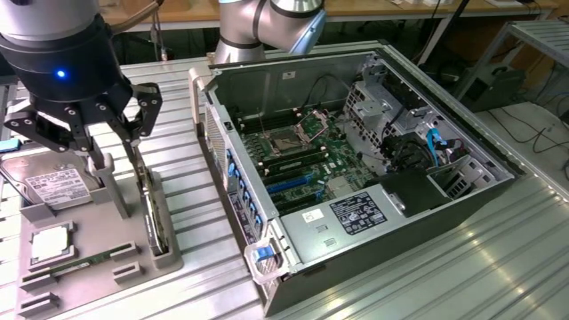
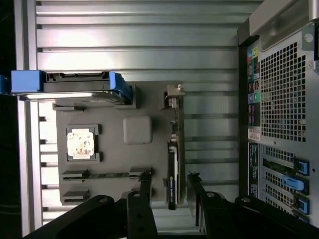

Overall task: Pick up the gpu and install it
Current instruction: 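Pick up the gpu and move the gpu toward the slot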

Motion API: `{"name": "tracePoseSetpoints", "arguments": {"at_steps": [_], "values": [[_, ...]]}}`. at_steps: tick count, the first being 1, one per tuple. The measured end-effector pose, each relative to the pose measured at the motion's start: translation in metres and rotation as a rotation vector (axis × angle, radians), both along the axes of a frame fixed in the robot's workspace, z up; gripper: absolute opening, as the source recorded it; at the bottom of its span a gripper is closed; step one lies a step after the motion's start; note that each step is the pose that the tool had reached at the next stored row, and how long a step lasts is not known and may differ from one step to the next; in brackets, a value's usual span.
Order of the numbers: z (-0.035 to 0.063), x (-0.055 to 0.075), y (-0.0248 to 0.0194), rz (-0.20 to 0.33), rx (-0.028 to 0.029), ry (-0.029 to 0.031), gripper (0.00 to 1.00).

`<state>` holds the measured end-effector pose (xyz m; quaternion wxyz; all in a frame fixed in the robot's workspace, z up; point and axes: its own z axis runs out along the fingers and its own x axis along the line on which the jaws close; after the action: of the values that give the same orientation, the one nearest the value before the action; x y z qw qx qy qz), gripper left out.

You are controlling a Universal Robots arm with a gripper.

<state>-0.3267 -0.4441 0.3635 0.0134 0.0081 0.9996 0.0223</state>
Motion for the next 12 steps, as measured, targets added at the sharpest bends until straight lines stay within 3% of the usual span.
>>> {"name": "tracePoseSetpoints", "arguments": {"at_steps": [8,9,12], "values": [[-0.0183,0.0,-0.0007,0.0,-0.0019,0.0,0.42],[-0.0188,0.0,-0.0008,0.0,-0.0062,0.0001,0.42],[-0.0198,0.001,-0.0011,0.0,-0.0343,0.0002,0.42]]}}
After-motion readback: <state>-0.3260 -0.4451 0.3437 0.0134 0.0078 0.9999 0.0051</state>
